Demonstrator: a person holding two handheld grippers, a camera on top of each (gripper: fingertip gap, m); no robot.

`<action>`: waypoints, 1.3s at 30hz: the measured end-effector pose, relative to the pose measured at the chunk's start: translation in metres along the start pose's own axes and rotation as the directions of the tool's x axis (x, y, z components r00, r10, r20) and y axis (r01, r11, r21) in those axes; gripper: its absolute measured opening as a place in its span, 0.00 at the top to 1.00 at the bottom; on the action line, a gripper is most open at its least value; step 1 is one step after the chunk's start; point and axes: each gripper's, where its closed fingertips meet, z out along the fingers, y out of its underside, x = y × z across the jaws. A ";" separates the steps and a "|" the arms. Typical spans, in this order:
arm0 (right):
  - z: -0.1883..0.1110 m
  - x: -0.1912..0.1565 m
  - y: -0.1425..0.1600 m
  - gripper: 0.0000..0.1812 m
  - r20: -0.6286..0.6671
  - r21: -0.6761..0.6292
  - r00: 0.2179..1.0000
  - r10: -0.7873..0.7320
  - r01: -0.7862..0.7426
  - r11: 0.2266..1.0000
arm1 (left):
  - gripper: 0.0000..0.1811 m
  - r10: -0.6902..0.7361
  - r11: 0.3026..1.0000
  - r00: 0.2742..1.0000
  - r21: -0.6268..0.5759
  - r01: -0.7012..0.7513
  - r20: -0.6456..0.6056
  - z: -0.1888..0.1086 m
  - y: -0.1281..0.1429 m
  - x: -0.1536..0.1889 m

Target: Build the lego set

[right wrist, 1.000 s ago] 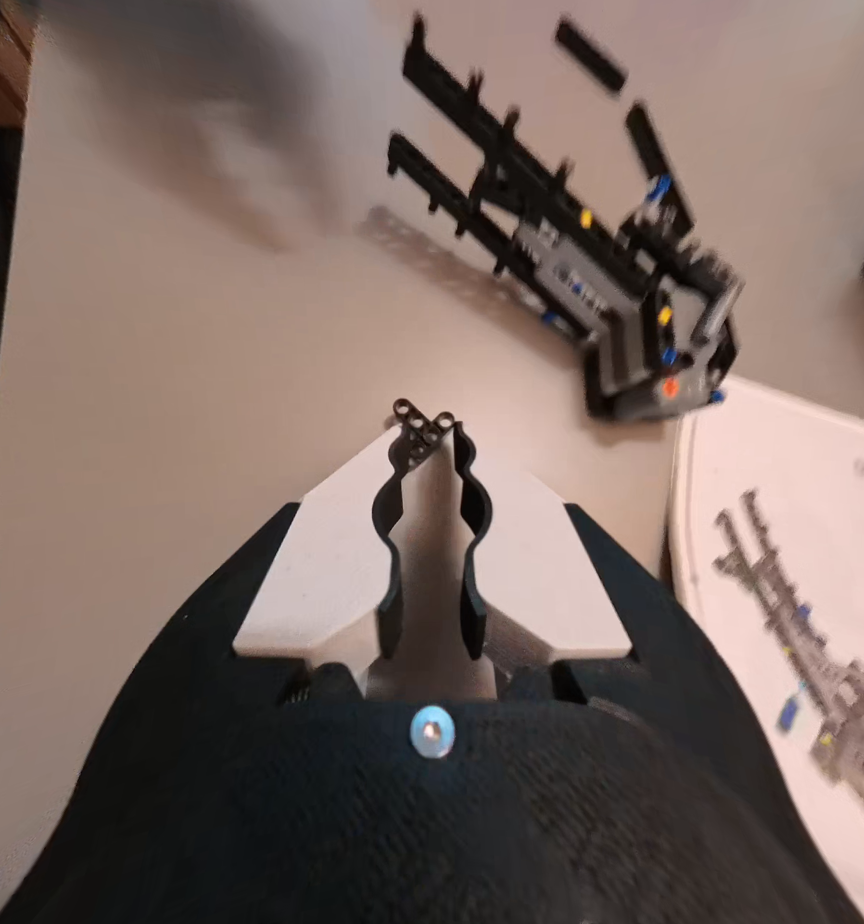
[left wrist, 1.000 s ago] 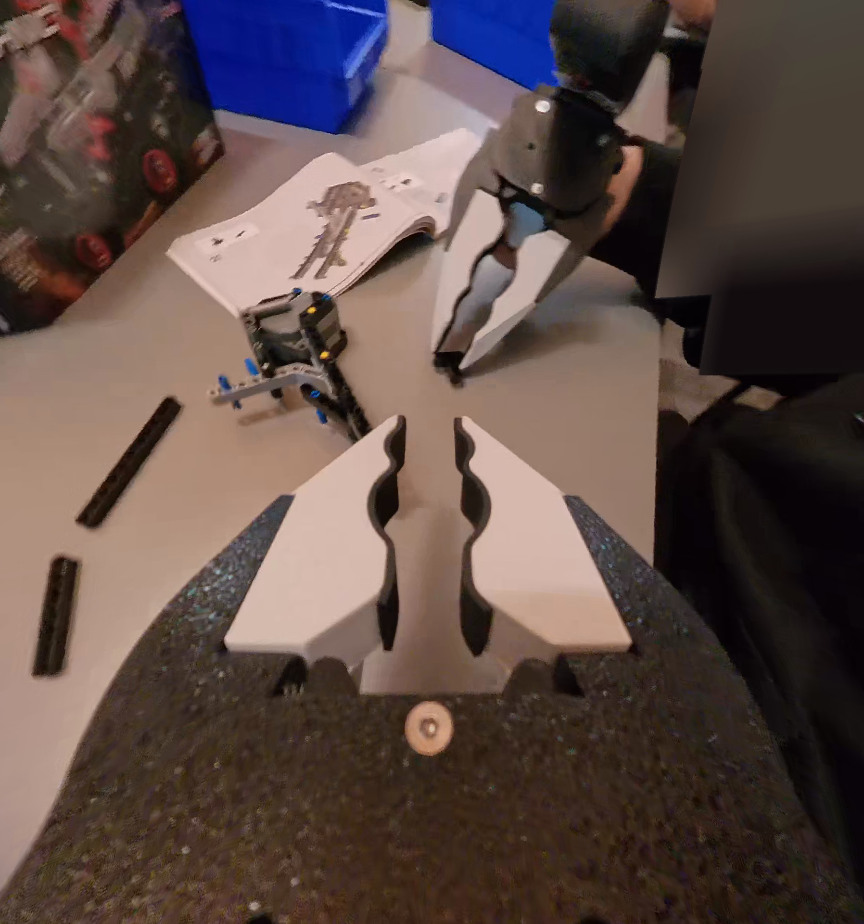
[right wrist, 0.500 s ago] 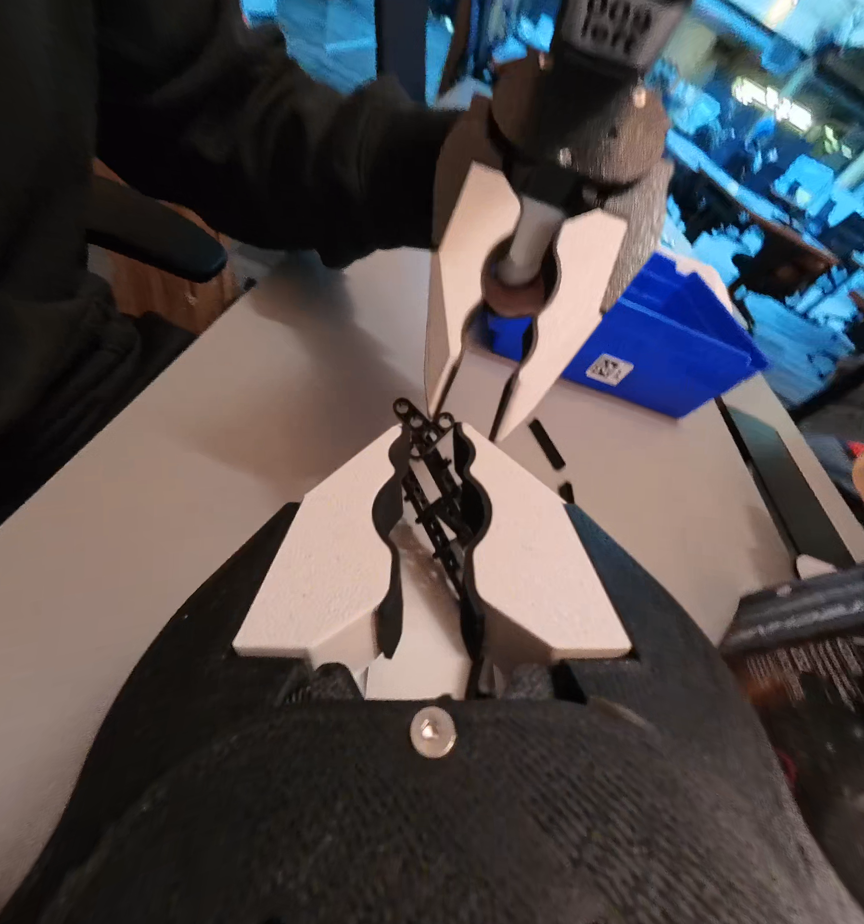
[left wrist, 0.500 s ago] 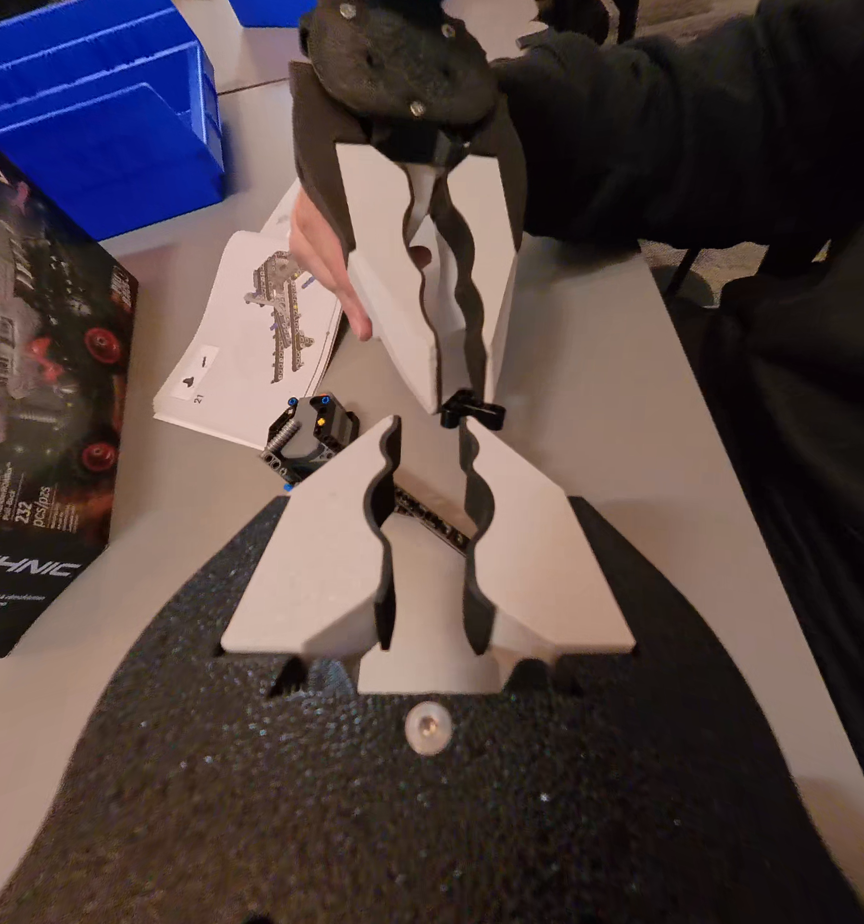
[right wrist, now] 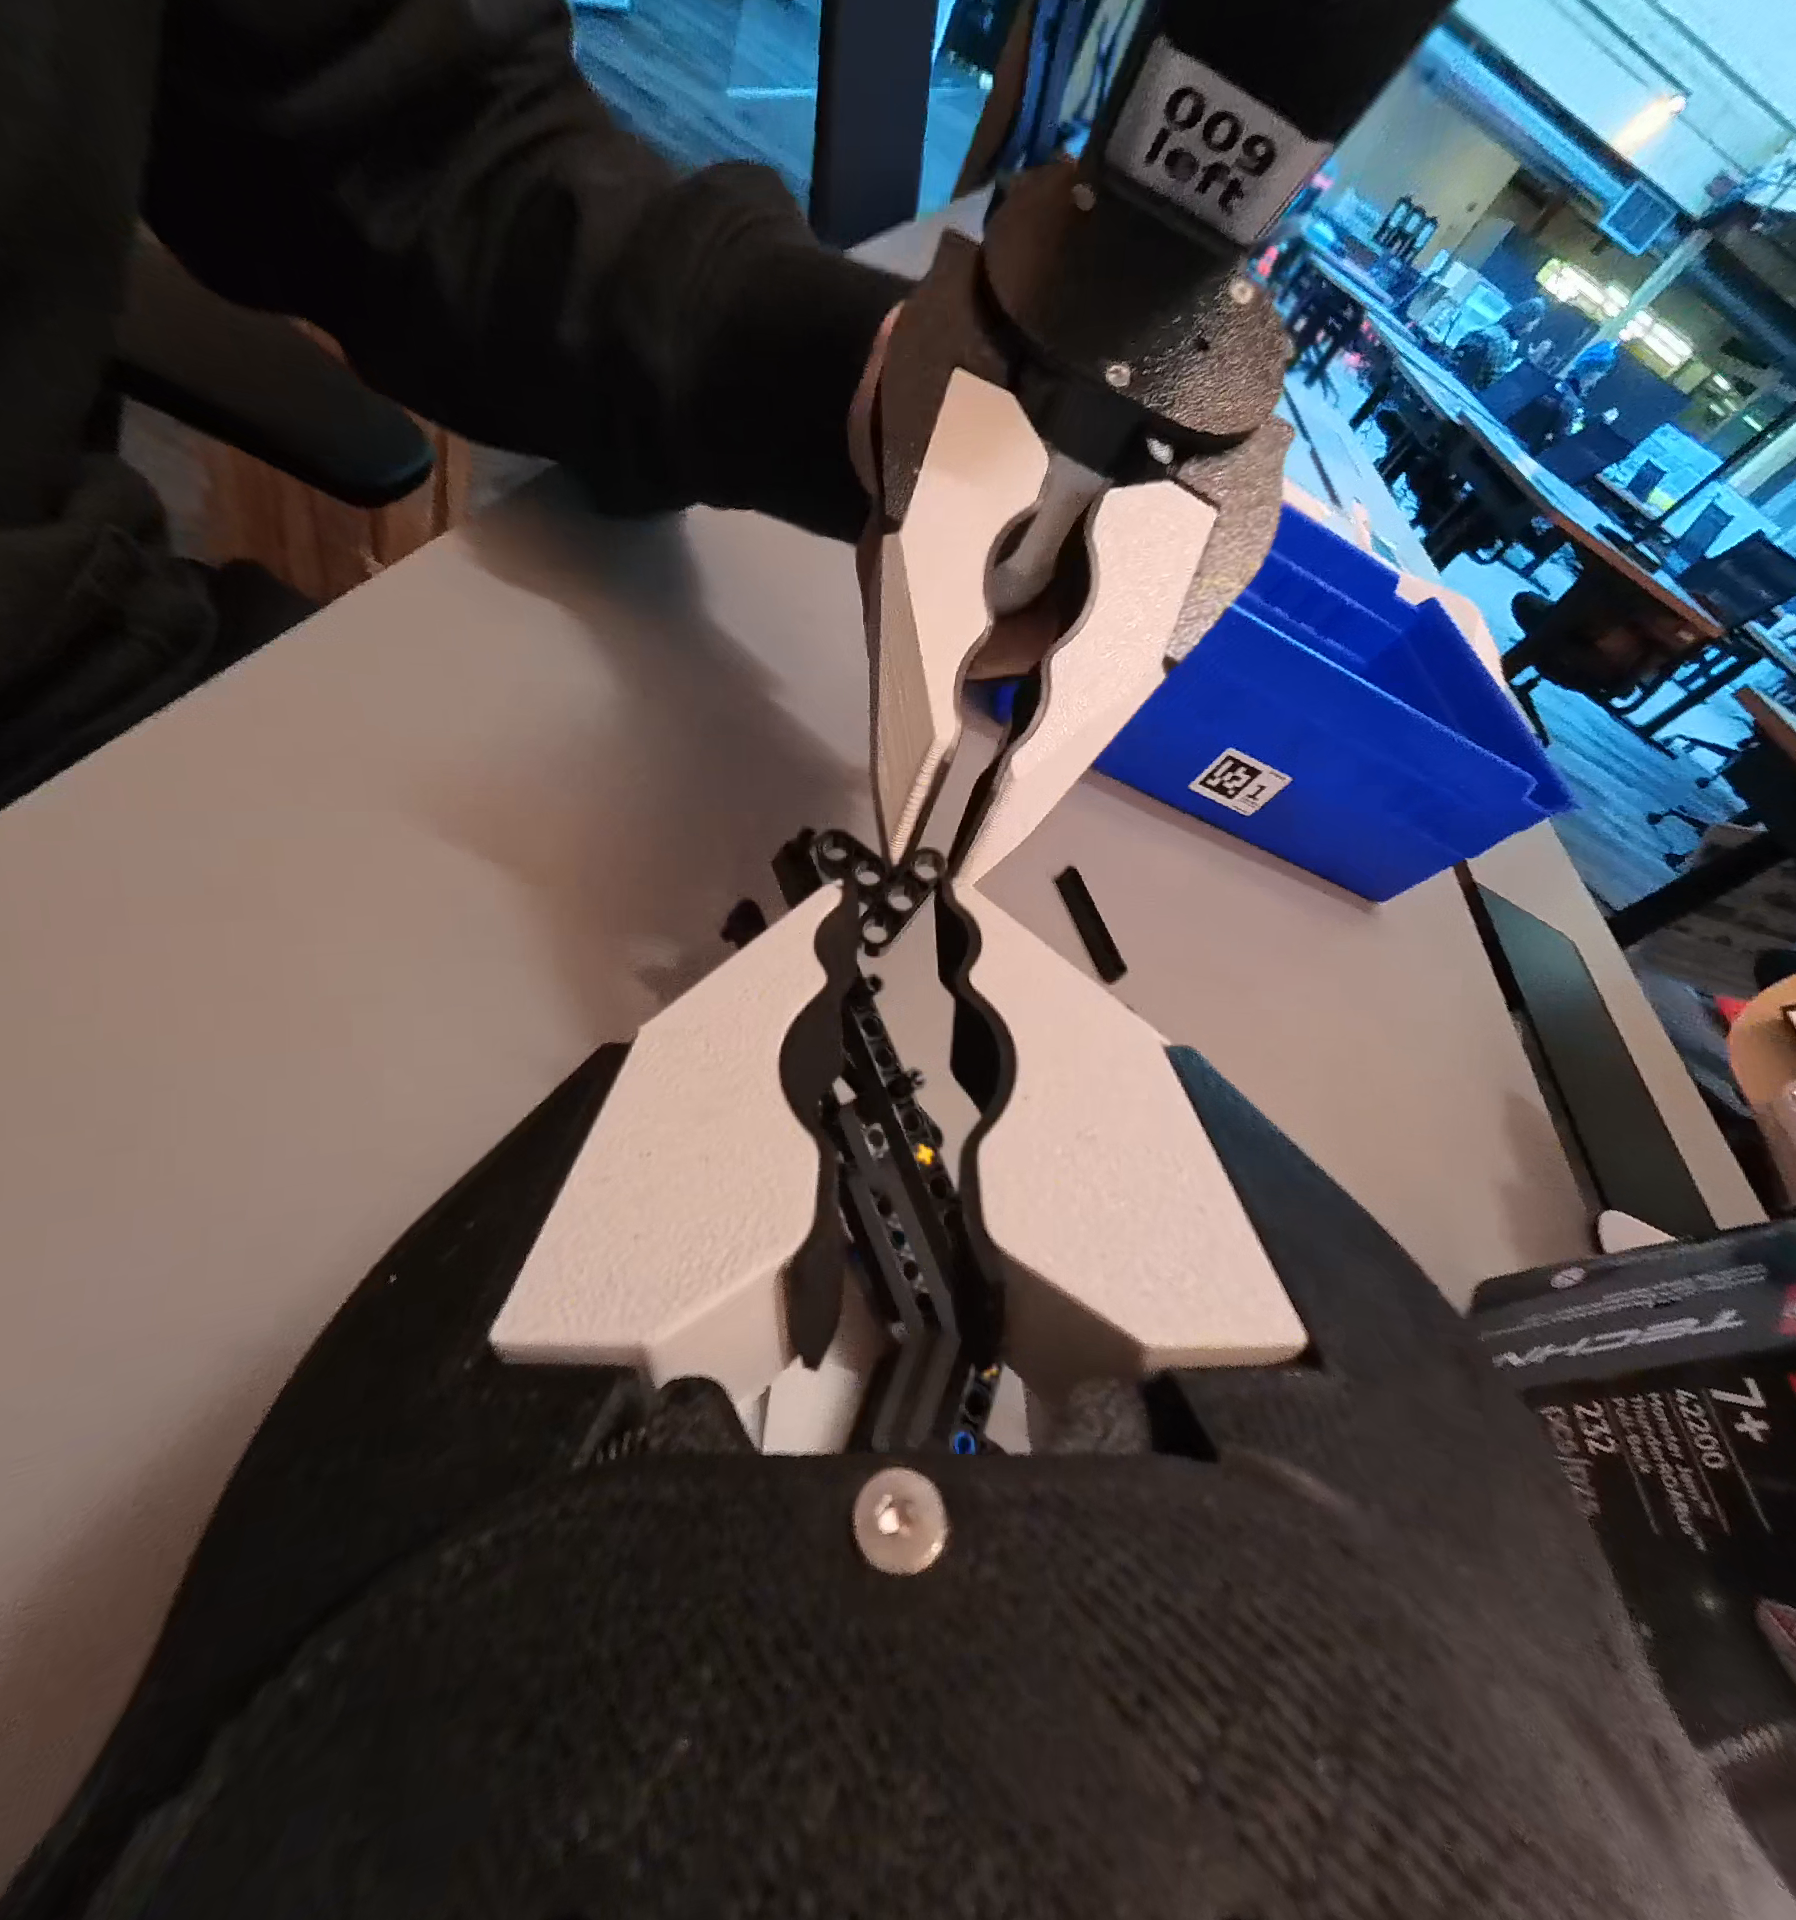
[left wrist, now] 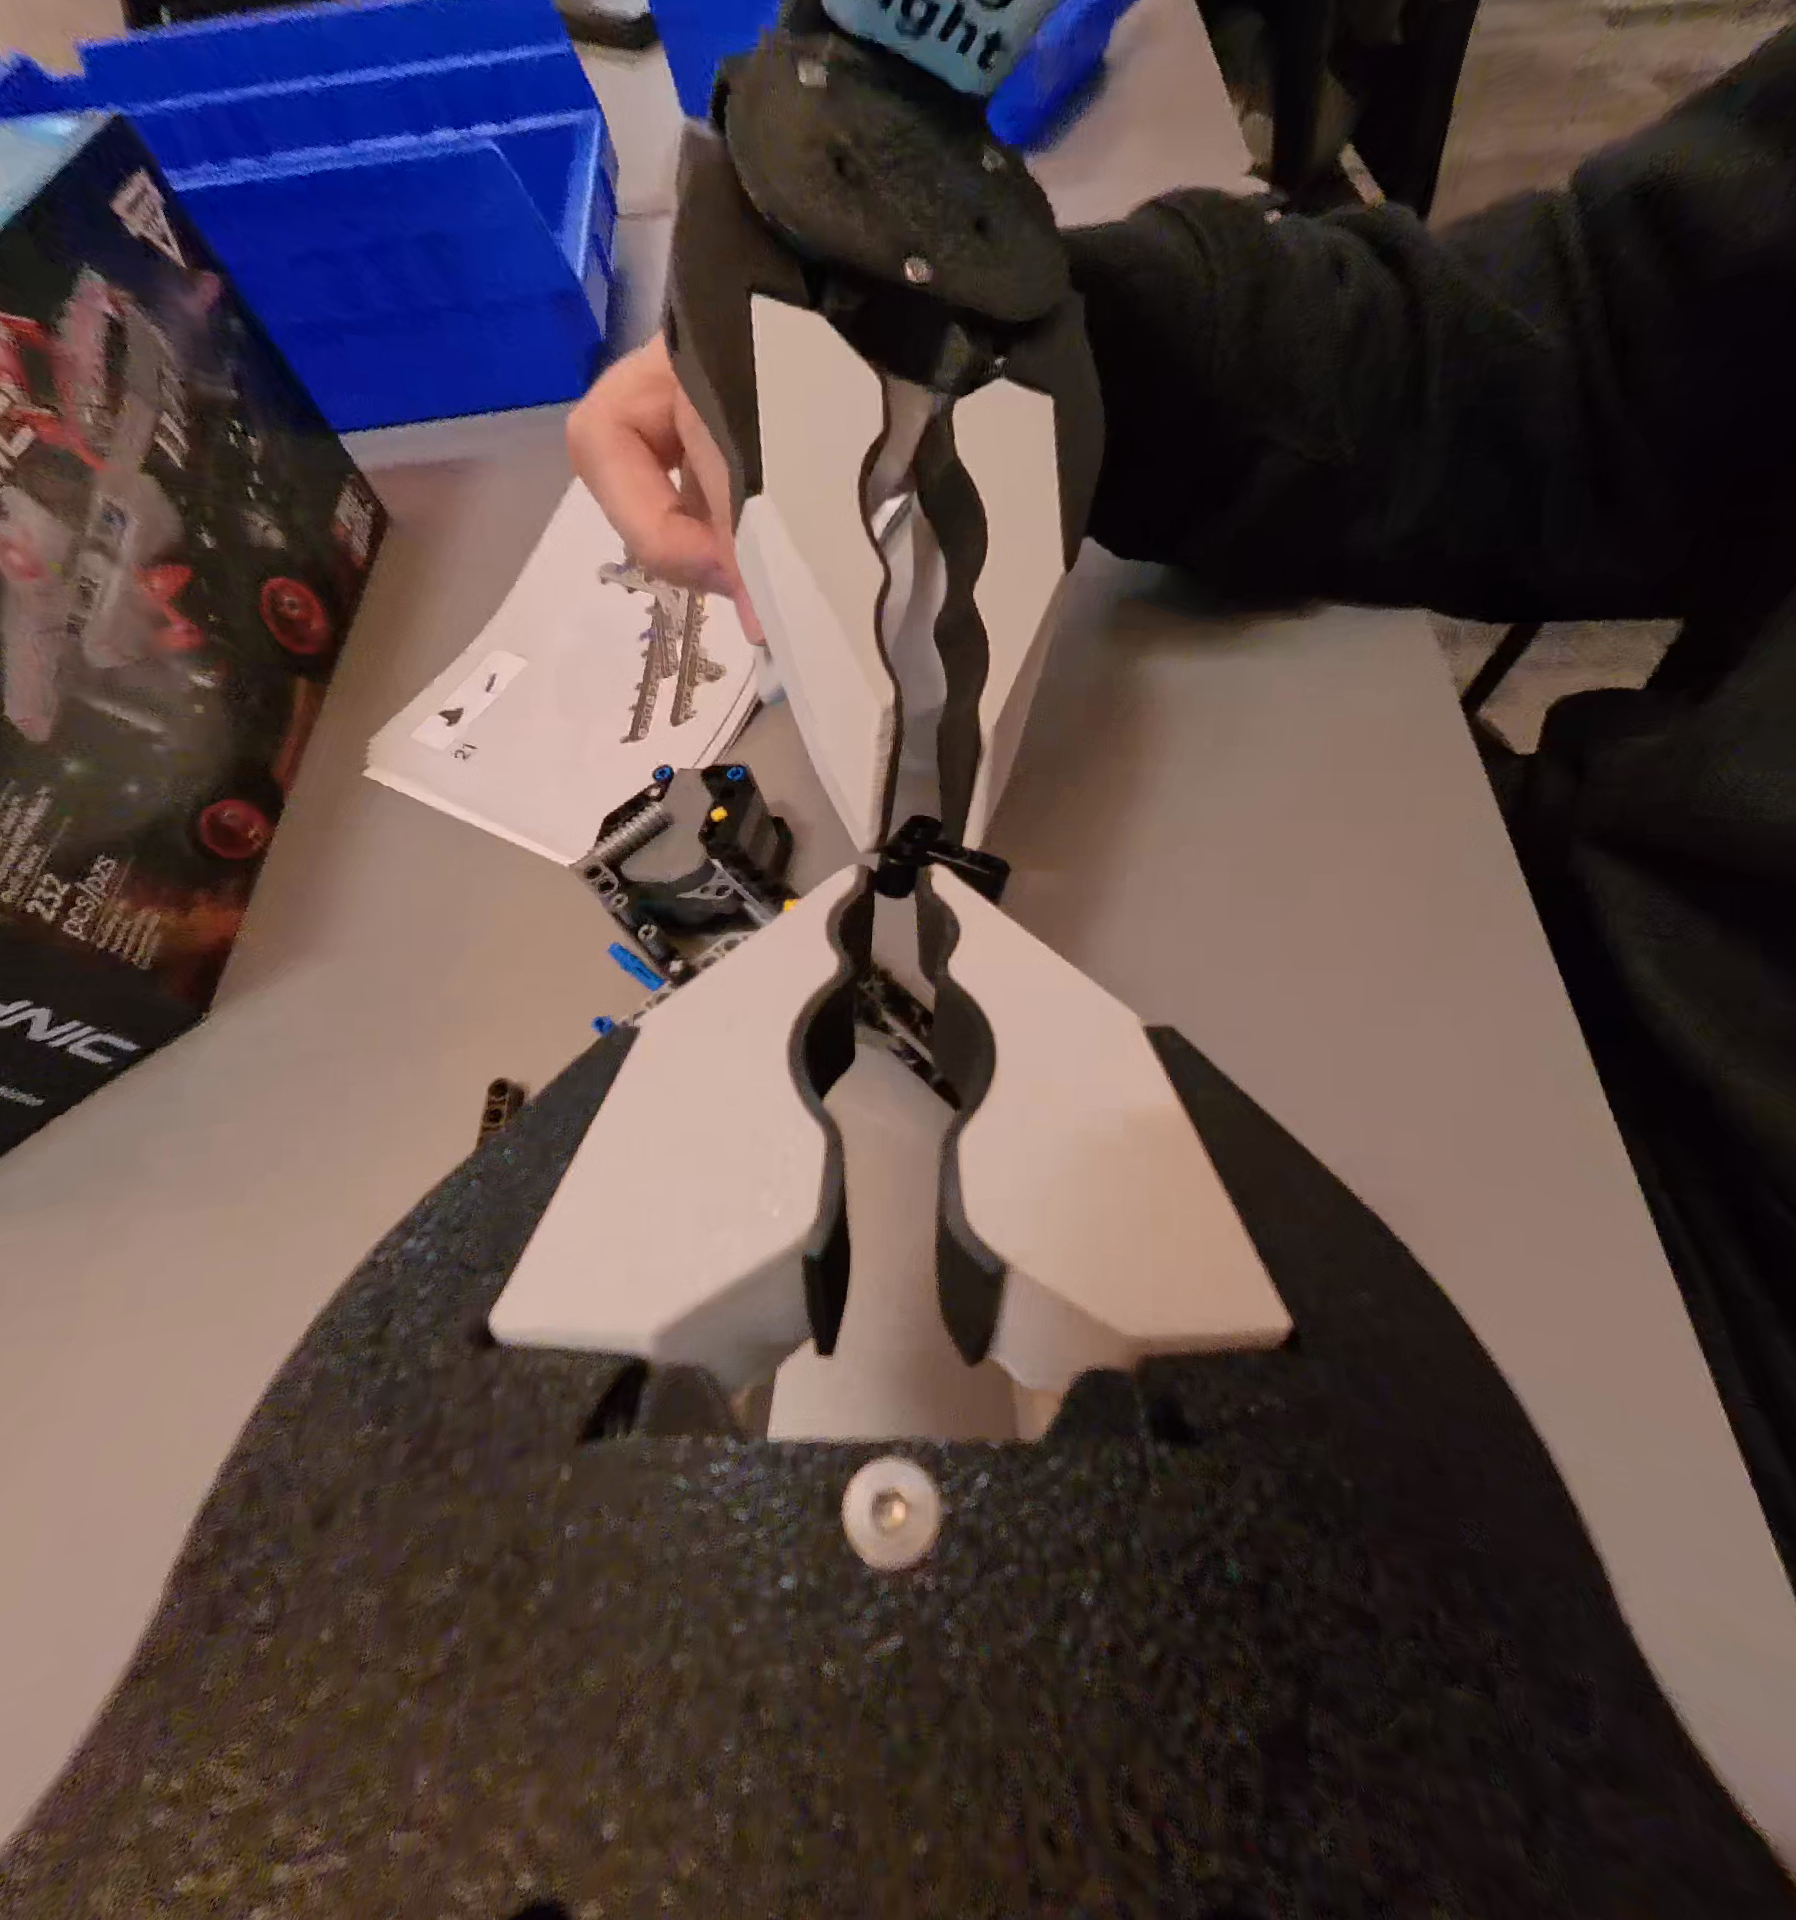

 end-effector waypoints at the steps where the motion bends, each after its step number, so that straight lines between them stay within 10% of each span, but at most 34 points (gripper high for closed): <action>1: 0.000 -0.001 -0.001 0.93 0.003 0.005 1.000 0.010 -0.010 1.000 | 0.97 0.003 1.000 1.000 0.010 -0.003 0.013 -0.001 0.000 0.001; 7: -0.007 0.018 0.014 0.83 -0.187 -0.058 0.964 0.187 -0.201 0.978 | 0.97 0.076 0.997 0.955 -0.018 -0.074 0.288 -0.006 0.003 -0.019; 15: -0.004 0.010 0.011 0.78 -0.461 0.048 0.705 0.539 -0.586 0.809 | 0.97 0.027 0.998 0.762 0.023 -0.056 0.647 -0.020 -0.004 -0.020; 39: 0.001 0.008 0.007 0.97 -0.628 0.241 0.530 0.569 -0.563 0.791 | 0.96 -0.033 0.988 0.765 0.138 -0.073 0.644 -0.009 0.000 -0.005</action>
